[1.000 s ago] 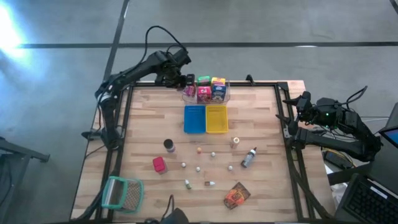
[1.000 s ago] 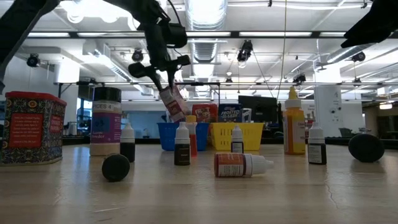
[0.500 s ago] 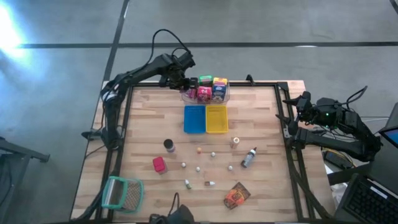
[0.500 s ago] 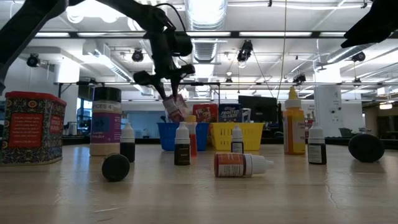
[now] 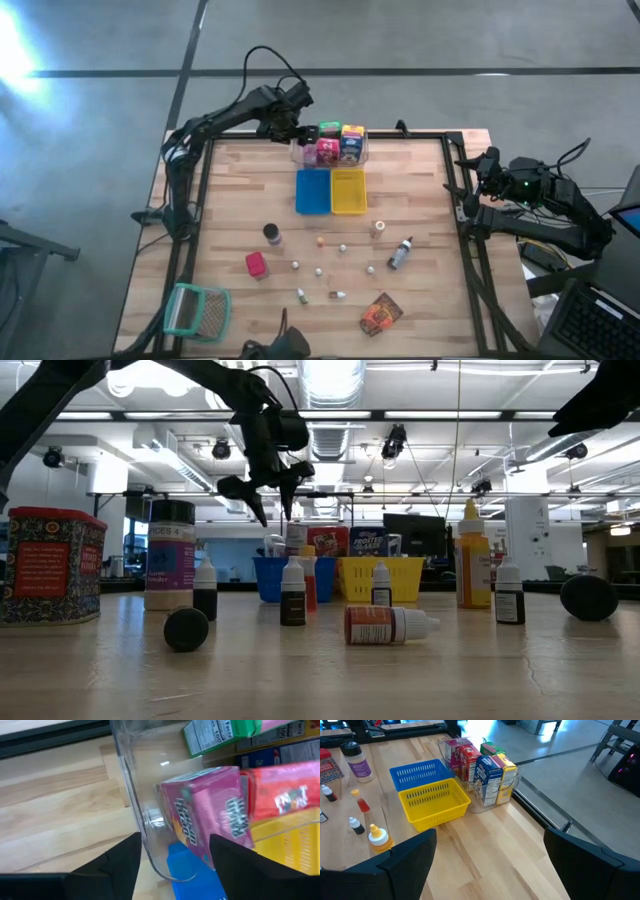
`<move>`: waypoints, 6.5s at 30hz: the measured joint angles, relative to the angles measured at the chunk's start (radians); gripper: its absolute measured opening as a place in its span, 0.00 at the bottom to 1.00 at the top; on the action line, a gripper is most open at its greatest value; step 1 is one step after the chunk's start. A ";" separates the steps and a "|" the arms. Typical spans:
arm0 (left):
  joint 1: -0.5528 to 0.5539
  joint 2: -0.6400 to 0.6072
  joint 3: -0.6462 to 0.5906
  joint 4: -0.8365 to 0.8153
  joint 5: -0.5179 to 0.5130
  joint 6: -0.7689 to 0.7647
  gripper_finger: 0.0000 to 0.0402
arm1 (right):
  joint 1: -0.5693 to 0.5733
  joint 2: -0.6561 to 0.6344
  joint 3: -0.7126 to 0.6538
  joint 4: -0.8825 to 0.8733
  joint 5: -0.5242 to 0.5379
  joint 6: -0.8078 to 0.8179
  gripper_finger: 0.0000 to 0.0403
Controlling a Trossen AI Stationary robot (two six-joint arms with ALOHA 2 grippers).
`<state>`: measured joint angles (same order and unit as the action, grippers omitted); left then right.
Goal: Pick & Place Kitchen Items
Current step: Put the purple cereal box into the transparent bin, then put the black seasoning bottle into the blue bin
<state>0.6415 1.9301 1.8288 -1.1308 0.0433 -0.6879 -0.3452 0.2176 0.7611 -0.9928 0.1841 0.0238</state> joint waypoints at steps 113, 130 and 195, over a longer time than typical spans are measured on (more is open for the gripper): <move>-0.953 -1.274 -1.197 0.466 -0.399 0.353 0.74 | 0.000 0.000 0.000 0.000 0.000 0.000 0.90; -0.951 -1.080 -1.197 0.543 -0.397 0.336 0.86 | 0.000 0.000 0.000 0.000 0.000 0.000 0.90; -0.871 -0.810 -1.149 0.690 -0.317 0.319 0.54 | 0.000 0.000 0.000 0.000 0.000 0.000 0.90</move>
<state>-0.2291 1.1198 0.6797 -0.4409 -0.2741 -0.3692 -0.3454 0.2176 0.7612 -0.9924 0.1837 0.0242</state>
